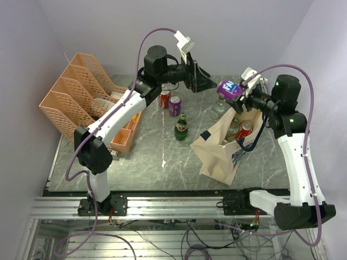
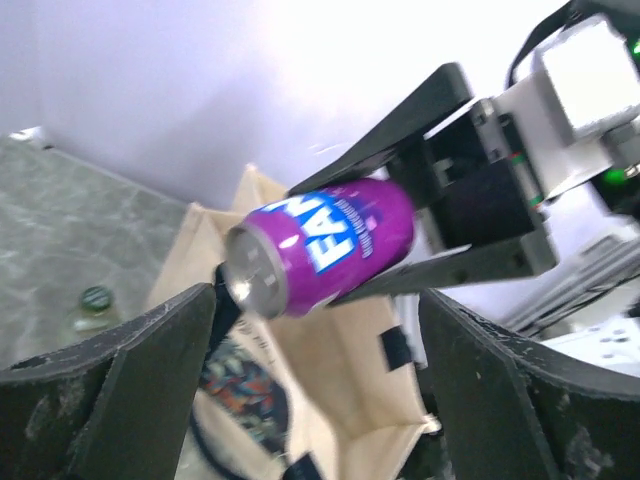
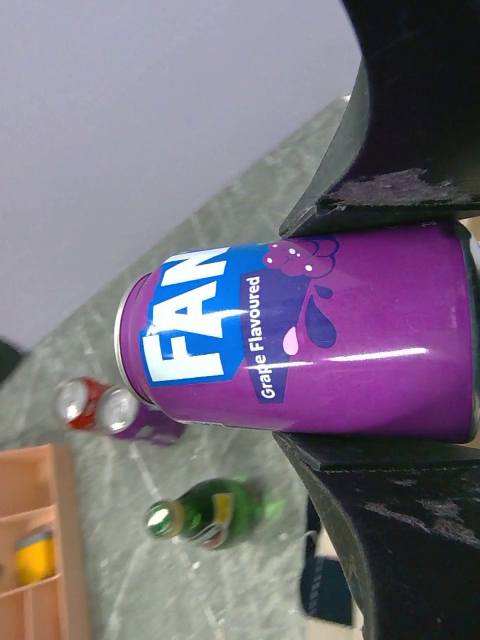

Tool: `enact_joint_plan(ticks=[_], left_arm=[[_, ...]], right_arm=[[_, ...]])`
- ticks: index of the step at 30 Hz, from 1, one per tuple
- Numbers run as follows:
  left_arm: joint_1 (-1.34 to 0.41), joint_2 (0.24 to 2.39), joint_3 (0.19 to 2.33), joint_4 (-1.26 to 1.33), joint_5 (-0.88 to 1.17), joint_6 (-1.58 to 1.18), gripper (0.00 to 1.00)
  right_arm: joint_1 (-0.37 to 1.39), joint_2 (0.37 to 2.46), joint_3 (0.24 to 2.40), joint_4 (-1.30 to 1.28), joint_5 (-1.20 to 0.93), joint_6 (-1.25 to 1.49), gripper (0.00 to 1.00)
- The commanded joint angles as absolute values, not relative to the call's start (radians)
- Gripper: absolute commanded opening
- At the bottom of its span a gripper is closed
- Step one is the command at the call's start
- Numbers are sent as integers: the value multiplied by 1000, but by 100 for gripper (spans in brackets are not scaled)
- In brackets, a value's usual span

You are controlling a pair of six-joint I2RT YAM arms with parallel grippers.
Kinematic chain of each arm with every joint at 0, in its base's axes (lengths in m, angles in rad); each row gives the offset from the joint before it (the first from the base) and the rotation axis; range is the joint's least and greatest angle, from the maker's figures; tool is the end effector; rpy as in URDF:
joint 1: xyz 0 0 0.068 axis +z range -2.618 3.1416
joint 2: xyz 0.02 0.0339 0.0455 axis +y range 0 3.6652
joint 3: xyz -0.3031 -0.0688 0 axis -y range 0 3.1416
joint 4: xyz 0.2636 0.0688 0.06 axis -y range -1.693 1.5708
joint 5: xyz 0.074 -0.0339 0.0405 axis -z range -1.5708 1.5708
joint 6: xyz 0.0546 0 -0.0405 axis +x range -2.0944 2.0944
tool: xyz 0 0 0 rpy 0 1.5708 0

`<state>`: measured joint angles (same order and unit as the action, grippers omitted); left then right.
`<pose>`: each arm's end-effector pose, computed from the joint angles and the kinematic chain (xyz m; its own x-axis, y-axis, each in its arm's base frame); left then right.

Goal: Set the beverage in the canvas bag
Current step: Place the drink at the center of the board.

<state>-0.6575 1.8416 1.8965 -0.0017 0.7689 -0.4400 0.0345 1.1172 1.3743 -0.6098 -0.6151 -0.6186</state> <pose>0.3520 -0.3198 0.4859 -0.3831 -0.0909 -0.9192 0.9126 0.1169 -0.3919 0.2369 0.0397 0.4700 0.0489 -0.4722 -0.8801 -0.6641 0.6428 -0.3818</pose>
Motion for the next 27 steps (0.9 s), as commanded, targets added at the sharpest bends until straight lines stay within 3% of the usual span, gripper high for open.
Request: enact_joint_plan(ticks=[1, 6, 27], left_arm=[[-657, 1790, 1829, 266, 838, -814, 95], [-584, 1718, 1721, 304, 798, -868, 100], [-475, 1652, 1571, 338, 791, -1074, 98]], right_arm=[[132, 1127, 1406, -327, -568, -470, 0], [203, 1181, 1439, -262, -564, -448, 0], [455, 1264, 1430, -53, -423, -420, 0]])
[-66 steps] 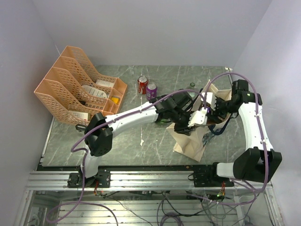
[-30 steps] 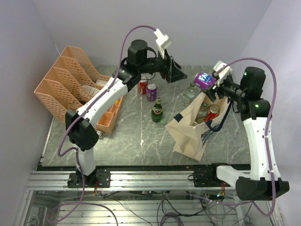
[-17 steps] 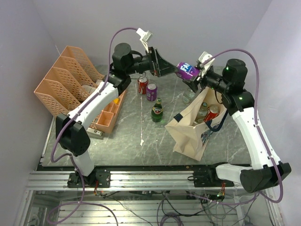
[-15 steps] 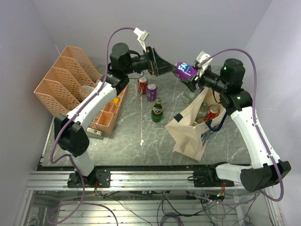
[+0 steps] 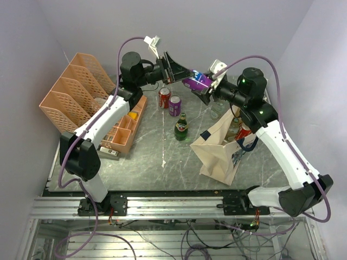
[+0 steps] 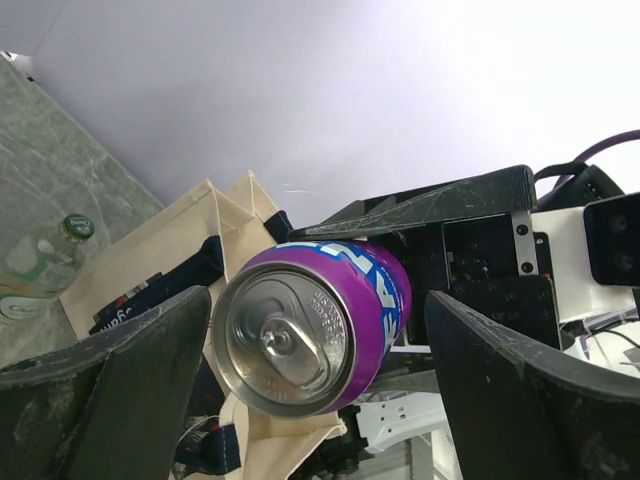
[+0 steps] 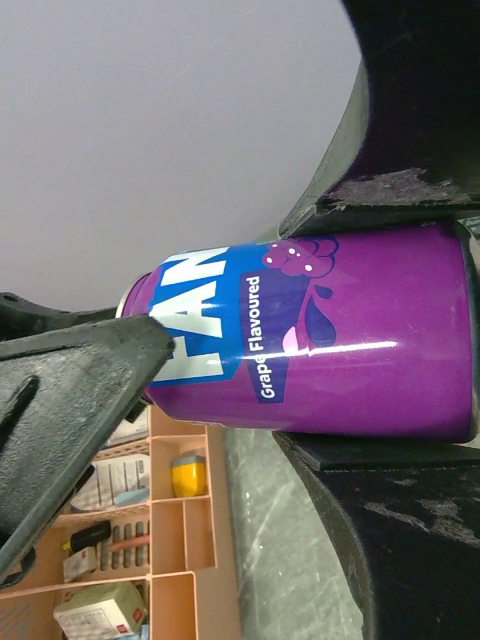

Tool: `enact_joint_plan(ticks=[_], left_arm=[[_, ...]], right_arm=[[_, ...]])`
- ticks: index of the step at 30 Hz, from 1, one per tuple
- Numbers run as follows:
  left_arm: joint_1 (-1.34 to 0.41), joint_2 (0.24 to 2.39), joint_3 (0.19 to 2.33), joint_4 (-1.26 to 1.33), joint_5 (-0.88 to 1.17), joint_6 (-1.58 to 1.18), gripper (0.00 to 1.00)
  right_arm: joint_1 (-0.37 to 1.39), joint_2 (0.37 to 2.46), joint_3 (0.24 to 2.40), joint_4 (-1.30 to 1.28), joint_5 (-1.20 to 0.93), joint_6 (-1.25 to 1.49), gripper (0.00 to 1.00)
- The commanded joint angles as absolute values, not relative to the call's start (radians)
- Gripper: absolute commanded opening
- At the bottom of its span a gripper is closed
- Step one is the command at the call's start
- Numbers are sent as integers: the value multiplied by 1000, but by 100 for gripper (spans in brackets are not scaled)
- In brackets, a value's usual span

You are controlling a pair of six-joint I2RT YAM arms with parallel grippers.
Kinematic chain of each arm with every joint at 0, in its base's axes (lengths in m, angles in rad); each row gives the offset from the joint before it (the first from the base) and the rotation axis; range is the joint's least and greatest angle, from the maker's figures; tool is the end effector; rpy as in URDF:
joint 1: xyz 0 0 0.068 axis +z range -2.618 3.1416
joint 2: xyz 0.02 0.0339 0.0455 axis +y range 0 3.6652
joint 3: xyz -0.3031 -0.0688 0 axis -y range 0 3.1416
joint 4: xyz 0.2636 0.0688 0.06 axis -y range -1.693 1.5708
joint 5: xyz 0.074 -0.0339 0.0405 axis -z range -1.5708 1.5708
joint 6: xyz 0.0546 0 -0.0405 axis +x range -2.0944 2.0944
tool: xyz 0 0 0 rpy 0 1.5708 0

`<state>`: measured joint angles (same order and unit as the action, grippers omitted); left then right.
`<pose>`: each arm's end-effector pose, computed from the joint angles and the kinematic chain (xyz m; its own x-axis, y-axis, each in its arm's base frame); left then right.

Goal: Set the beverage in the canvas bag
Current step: Place the drink at the center of the board.

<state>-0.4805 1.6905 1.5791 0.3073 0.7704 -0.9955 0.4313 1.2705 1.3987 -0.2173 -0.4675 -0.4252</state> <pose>0.3689 -0.2352 0.4668 -0.6926 -0.3180 -0.6474 0.6549 0.0990 -0.7492 0.2680 0.1504 0.4853 0.2485 -0.2910 -0.9239 -0.7448 0.5525 -0.3743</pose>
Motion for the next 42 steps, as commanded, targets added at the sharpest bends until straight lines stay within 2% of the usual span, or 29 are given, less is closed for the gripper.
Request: enact_joint_plan(ticks=[1, 10, 15, 19, 22, 25, 26, 29, 33, 42], left_arm=[[-472, 1650, 1570, 333, 798, -1078, 95], [-433, 1643, 1543, 346, 828, -1112, 75], [-431, 1650, 1560, 365, 838, -1103, 71], [-430, 1657, 1582, 370, 841, -1093, 61], [-428, 1657, 1593, 381, 844, -1091, 47], [-423, 1651, 1602, 368, 838, -1078, 11], [-420, 1647, 1602, 364, 834, -1076, 8], [-412, 1633, 1596, 358, 818, -1080, 7], [-400, 1616, 1611, 311, 778, -1063, 7], [-393, 1599, 1628, 275, 703, -1027, 7]], right_arm=[[460, 1267, 1424, -44, -420, -419, 0], [488, 1305, 1395, 34, -391, -423, 0], [517, 1323, 1388, 48, -387, -423, 0], [519, 1332, 1370, 64, -374, -421, 0], [521, 1344, 1359, 71, -362, -407, 4], [522, 1357, 1351, 70, -356, -398, 18], [523, 1360, 1347, 69, -352, -395, 21], [523, 1368, 1337, 57, -350, -390, 28], [526, 1380, 1336, 28, -366, -356, 44], [541, 1388, 1323, -8, -401, -333, 66]])
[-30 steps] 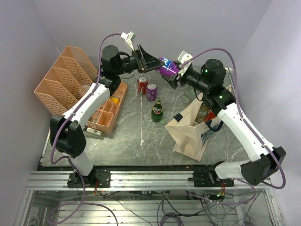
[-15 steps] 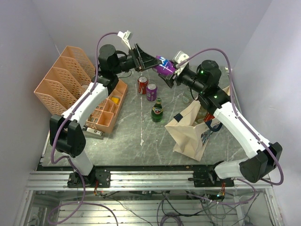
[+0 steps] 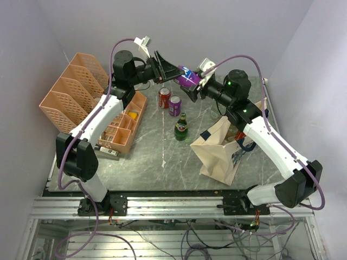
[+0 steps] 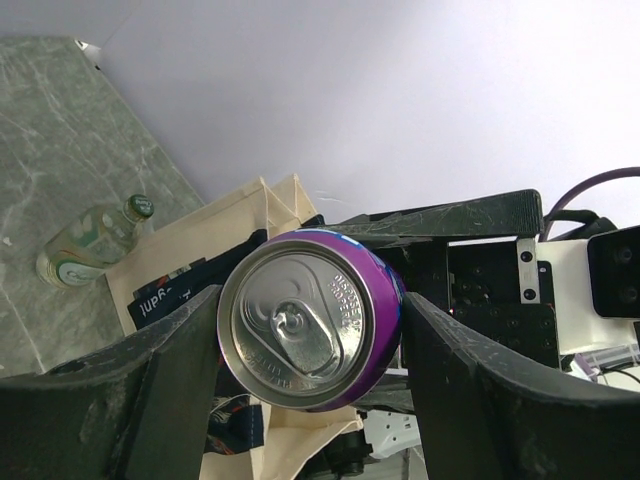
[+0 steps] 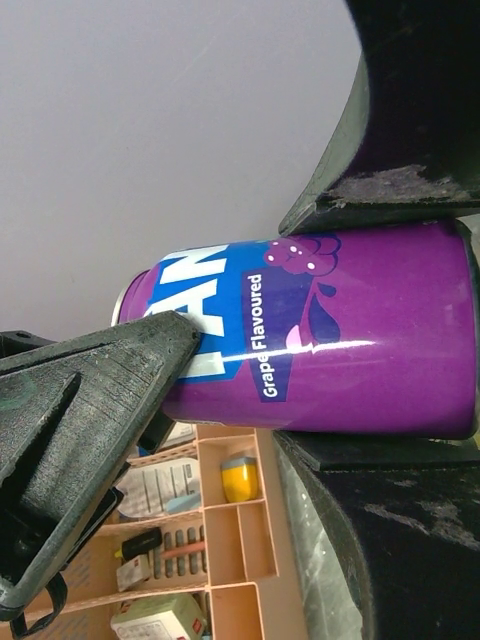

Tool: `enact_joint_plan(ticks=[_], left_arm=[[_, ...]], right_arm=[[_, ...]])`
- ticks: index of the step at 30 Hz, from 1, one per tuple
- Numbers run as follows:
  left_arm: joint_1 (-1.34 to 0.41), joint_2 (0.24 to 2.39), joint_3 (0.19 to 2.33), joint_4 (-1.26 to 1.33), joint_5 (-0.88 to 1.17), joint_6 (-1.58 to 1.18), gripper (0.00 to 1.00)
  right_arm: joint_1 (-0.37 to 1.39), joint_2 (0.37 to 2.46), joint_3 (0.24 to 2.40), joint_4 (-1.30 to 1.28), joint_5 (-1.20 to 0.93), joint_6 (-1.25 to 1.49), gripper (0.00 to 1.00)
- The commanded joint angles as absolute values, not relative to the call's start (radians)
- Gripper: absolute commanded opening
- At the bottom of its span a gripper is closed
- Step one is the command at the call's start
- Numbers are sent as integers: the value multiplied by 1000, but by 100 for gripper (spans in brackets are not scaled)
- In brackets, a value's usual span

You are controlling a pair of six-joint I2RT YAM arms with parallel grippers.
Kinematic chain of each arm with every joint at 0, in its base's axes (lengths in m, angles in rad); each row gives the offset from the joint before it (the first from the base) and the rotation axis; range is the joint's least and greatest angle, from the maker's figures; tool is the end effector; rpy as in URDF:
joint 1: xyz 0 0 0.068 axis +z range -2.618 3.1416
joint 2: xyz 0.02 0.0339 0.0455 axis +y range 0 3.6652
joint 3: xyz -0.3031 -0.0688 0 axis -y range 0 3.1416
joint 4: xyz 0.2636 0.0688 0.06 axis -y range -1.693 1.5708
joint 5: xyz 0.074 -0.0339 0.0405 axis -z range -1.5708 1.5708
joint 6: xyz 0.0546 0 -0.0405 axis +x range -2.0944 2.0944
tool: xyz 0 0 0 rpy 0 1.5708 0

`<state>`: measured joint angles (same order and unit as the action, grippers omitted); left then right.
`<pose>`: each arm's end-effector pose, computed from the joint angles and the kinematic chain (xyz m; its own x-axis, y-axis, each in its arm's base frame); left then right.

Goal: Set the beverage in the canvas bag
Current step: Place the drink at the center of the board.

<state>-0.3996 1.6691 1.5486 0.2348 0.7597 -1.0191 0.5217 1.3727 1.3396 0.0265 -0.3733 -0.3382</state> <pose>0.3829 -0.2025 0.4560 -0.7220 -0.3654 -0.5876 0.5677 0.1728 -0.8049 0.2941 0.1920 0.4611 0.2535 -0.2106 -0.9441 -0.7379 0.5890 -0.3295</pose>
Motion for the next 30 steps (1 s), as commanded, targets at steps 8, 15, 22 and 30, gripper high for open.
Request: enact_joint_plan(ticks=[8, 15, 22, 30], left_arm=[[-391, 1599, 1643, 278, 692, -1011, 7], [-379, 1587, 1644, 251, 692, -948, 7], [-374, 1559, 1693, 135, 695, -742, 7], [-332, 1530, 1722, 80, 692, -661, 7]], right_arm=[[553, 1390, 1309, -10, -401, -321, 82], [555, 1398, 1323, -20, -393, -320, 91], [553, 1394, 1338, -52, -346, -329, 100], [544, 1337, 1338, -161, -290, -375, 100]])
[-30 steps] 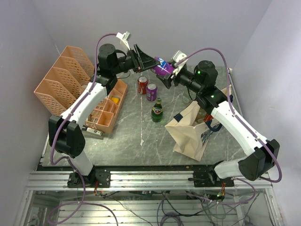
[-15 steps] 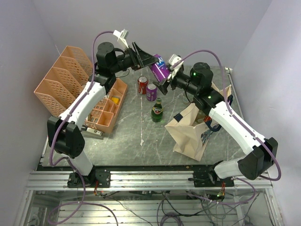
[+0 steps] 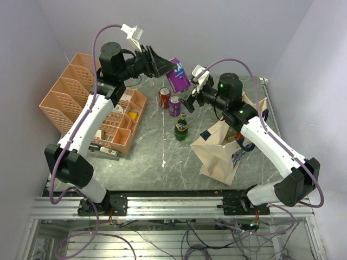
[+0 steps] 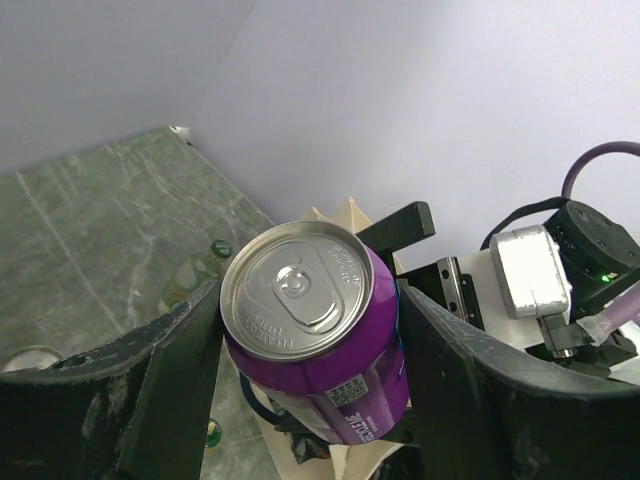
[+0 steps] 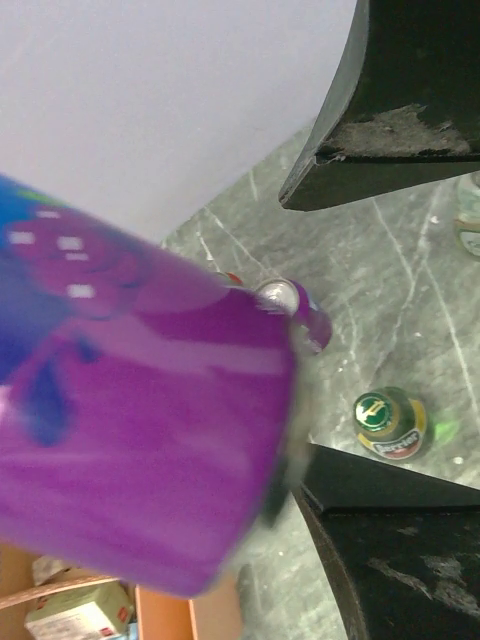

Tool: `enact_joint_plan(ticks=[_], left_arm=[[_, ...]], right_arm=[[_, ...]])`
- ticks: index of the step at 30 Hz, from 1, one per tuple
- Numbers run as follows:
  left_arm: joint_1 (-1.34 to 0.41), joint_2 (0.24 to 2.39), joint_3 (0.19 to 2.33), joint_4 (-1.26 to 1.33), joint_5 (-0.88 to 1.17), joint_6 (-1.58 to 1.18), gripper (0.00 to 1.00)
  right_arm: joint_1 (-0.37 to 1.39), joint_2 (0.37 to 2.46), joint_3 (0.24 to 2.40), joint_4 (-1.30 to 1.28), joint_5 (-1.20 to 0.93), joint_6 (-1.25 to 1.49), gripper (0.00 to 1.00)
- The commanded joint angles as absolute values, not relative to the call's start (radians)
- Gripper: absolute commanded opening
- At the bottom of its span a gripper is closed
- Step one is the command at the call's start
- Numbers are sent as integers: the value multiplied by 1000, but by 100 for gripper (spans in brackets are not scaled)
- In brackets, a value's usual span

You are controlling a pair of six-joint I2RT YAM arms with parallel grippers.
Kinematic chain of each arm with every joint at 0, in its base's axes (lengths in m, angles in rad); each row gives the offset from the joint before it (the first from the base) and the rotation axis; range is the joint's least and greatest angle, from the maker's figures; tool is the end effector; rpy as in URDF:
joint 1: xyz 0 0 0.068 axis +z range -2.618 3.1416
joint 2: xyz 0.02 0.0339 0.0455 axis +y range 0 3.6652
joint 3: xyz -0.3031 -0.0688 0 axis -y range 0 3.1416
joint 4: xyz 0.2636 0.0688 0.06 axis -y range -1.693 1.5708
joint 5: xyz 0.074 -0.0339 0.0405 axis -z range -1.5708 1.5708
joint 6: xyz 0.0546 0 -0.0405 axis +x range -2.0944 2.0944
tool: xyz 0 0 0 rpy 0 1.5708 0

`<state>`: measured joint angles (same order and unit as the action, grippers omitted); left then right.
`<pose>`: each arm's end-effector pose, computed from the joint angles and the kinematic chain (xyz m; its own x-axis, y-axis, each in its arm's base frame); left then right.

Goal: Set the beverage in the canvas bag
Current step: Place the drink at the center of the board.

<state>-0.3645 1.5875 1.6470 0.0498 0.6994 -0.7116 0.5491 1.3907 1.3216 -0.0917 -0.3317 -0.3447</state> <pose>0.3609 -0.1753 0.5048 -0.4914 -0.3474 -0.7987 0.7259 0.3433 -0.5960 0.2951 0.2014 0.4332 0.1309 -0.2945 -0.9467 -0.7687 0.5729 -0.2845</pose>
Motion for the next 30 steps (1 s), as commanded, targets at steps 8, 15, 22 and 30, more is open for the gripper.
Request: enact_joint_plan(ticks=[8, 15, 22, 30], left_arm=[[-319, 1507, 1742, -32, 647, -503, 7], [-313, 1489, 1733, -89, 609, -418, 7], [-311, 1475, 1705, -103, 612, -374, 7], [-317, 1409, 1599, -238, 680, -85, 7]], right_arm=[[405, 1300, 1475, -524, -362, -432, 96], [316, 1548, 2034, -1343, -495, -749, 91], [329, 1454, 1925, -1380, -445, -849, 93], [339, 1411, 1745, -1087, -530, -610, 92]])
